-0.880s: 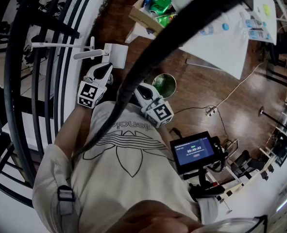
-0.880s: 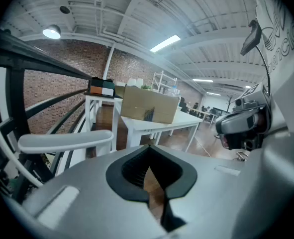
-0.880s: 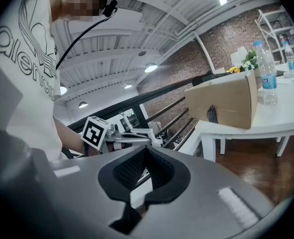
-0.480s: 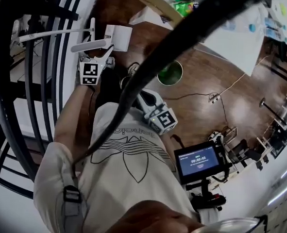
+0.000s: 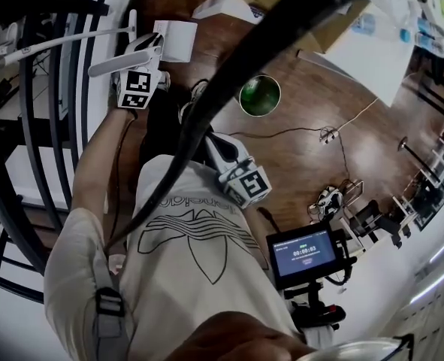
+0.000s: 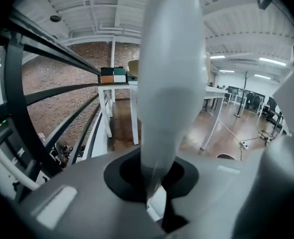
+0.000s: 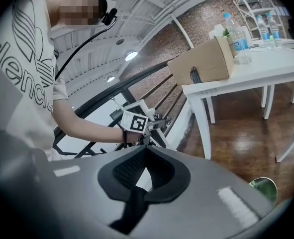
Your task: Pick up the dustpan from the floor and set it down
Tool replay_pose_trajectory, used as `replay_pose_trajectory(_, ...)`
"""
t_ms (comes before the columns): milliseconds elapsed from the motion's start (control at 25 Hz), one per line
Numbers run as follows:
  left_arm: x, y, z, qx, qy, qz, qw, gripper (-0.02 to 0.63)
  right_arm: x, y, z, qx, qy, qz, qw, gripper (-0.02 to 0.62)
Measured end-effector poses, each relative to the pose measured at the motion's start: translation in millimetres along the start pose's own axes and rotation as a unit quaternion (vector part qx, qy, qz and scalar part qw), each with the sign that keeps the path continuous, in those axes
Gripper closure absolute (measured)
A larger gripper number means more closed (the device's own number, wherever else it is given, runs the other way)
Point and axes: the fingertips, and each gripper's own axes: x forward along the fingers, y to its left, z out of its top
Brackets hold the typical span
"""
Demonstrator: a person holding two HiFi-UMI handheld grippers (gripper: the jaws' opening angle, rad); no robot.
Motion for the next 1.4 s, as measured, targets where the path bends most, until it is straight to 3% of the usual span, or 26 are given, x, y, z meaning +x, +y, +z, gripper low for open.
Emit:
replay_pose_trajectory(160,-16,-5,5,-0.006,-0.006,0.01,0.9999,0.558,-1,-9,0,-0.007,-0.016,-0.006,1.0,0.594)
replay_pose_trajectory(440,-92,-6,96,-0.002,-0.04,0.049,0.998,0.558,-19,-8,79,-0.039,-0.123,0.021,0.991,0.594)
replay_pose_trajectory(600,-131,-21,120,-0.005,-0.05,0.066,0.9965,0.56,-32,-9,102,-0.069,-0.168,0.038,0.983,0.594)
replay_pose_trajectory(760,-163,-37,137,-0.024,-0.057,0.065,0.996,0.558,-38,-6,112,-0.102,-0.188,0.052,0.976,0.594)
replay_pose_trajectory(920,-184,-45,158,-0.002,-0.079,0.076,0.9939,0.561,-34,-1,120,-0.098,-0.201,0.067,0.972,0.594)
replay_pose_trajectory(1400,-173,-66,168,0.006,-0.085,0.044,0.9953,0.56,-34,-9,115,-0.097,-0.197,0.06,0.974,0.594)
